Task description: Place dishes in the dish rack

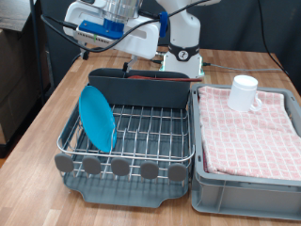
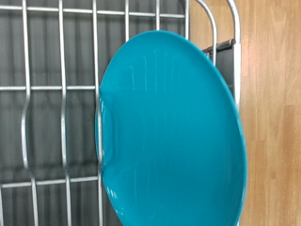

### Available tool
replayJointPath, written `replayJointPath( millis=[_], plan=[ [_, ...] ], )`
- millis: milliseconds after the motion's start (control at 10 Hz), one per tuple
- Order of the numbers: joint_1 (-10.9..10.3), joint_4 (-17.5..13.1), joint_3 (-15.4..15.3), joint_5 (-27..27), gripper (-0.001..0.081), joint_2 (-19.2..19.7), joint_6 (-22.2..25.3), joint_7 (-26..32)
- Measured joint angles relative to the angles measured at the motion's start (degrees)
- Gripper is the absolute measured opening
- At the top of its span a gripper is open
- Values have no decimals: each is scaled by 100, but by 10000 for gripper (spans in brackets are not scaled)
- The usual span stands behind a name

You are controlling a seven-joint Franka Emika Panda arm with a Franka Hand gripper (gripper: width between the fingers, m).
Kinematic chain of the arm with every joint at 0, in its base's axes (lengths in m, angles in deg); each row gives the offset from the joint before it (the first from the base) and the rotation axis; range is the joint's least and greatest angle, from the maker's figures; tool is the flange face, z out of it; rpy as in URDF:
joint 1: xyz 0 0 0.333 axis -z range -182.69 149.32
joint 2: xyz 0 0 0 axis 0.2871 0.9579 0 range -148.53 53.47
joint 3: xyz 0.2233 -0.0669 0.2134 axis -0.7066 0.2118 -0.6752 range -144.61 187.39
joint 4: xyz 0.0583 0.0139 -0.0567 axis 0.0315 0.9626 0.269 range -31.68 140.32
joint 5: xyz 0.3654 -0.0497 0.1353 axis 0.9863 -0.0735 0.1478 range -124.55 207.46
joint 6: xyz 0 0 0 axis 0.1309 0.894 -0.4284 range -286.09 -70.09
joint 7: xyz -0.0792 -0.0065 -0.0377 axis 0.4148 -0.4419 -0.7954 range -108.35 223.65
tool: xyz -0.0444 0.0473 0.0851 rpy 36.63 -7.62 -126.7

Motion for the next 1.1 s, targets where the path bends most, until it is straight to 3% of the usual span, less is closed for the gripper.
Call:
replayJointPath(
  millis=[500,1100],
  plan=[
    [-75,-269,-217,585,803,-64,1062,415],
    [-312,-196,-673,662,803,-770,1702,469]
  ],
)
